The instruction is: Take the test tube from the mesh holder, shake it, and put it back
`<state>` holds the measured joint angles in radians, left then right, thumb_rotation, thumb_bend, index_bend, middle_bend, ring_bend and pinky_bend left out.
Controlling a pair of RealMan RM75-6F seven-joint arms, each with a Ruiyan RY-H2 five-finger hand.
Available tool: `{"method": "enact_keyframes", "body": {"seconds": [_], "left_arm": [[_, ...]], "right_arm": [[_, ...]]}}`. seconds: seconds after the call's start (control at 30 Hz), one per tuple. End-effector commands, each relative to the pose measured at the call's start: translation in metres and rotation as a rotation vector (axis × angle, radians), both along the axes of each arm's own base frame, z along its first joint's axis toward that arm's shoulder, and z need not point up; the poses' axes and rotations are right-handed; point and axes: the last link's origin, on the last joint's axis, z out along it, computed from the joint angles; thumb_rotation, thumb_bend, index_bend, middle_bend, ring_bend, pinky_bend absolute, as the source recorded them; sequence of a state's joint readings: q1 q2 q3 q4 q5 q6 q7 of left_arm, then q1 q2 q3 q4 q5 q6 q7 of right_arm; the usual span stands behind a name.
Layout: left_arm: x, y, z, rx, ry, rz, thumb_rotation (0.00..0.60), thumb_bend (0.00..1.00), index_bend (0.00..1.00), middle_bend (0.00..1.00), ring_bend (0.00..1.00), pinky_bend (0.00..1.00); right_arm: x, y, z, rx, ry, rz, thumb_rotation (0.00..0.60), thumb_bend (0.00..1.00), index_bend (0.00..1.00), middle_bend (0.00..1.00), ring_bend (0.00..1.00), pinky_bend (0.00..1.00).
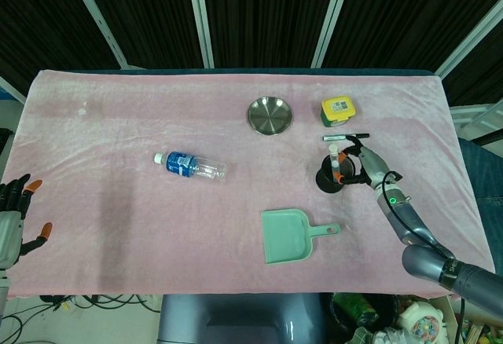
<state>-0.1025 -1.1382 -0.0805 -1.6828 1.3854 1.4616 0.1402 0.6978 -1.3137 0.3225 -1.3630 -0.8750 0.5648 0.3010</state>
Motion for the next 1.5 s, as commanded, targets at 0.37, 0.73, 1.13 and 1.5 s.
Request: {"method": "enact_keyframes", "body": {"seconds": [0.37,0.73,1.13,1.5], "left_arm": [[0.000,0.000,0.000,0.002,-0.001,0.007,0.600,0.33,0.11,0.02,0.00,0.00],[-0.001,0.000,0.000,0.003,0.000,0.007,0.600,0.34,0.11,0.02,0.00,0.00],[-0.001,0.000,0.000,0.001,0.002,0.007,0.600,0.34,0.11,0.02,0.00,0.00],[-0.001,0.000,0.001,0.006,0.003,0.007,0.600,0.34,0.11,0.02,0.00,0.00]], "right_arm": [[-0.002,0.001,-0.005,0.030,0.011,0.004,0.600,0.30,0.53,0.04,0.12,0.16],[0.000,0.003,-0.006,0.053,0.020,0.022,0.600,0.29,0.38,0.03,0.11,0.16],[0.001,0.002,0.010,0.018,-0.003,0.018,0.600,0.29,0.38,0.03,0.11,0.16],[0.005,0.017,0.072,-0.162,-0.052,0.090,0.600,0.28,0.23,0.03,0.13,0.16]]}}
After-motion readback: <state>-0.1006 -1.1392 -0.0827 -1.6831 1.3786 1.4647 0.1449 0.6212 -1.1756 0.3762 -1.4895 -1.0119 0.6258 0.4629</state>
